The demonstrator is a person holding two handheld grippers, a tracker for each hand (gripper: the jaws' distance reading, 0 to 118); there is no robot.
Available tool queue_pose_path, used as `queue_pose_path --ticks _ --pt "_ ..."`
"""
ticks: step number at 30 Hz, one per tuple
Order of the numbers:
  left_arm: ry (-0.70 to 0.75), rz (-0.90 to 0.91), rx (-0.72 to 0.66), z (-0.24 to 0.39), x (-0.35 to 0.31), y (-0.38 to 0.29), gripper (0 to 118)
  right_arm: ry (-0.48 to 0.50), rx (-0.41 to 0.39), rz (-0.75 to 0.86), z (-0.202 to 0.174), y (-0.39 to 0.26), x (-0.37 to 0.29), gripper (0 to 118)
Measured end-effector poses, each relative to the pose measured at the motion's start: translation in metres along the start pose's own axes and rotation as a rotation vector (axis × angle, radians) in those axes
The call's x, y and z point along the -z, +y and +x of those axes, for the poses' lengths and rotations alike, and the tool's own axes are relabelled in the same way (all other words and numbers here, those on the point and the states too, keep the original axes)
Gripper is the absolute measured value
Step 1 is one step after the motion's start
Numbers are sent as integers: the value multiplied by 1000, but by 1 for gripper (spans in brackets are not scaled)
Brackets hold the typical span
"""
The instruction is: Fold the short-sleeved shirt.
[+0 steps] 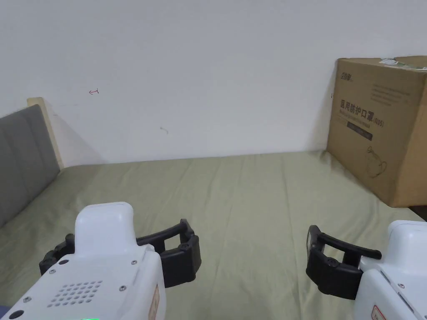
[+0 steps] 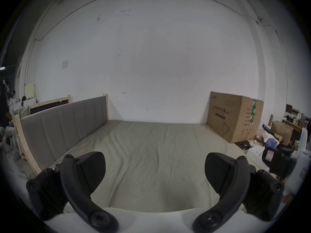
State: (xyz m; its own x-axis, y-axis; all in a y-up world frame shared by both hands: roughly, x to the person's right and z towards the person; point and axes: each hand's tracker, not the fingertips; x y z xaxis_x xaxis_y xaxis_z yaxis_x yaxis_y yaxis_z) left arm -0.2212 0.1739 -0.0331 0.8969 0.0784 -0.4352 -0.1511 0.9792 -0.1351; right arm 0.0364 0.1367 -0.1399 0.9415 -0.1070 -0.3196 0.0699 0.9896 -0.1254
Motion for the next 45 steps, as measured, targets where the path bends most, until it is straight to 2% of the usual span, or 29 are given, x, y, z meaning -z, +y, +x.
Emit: queue_pose_path --ticks 5,11,16,20,34,39,45 --pt "35 -16 61 6 0 0 116 3 -18 -24 -5 -5 0 118" --pt "-18 -41 12 9 -2 0 116 16 -7 -24 -12 -4 0 118" --pt "28 -30 66 14 1 -4 116 20 -29 -22 -15 -5 0 118" --pt "-5 -35 75 10 2 -9 116 15 -21 -22 -14 -6 1 118" --pt "11 -30 74 12 2 -12 116 23 -25 -34 -14 -10 5 118" --pt "-31 -68 39 10 3 -14 116 26 -20 -43 -15 -11 5 118" --pt "-36 -93 60 13 2 -17 116 34 -41 -45 -20 -14 5 118"
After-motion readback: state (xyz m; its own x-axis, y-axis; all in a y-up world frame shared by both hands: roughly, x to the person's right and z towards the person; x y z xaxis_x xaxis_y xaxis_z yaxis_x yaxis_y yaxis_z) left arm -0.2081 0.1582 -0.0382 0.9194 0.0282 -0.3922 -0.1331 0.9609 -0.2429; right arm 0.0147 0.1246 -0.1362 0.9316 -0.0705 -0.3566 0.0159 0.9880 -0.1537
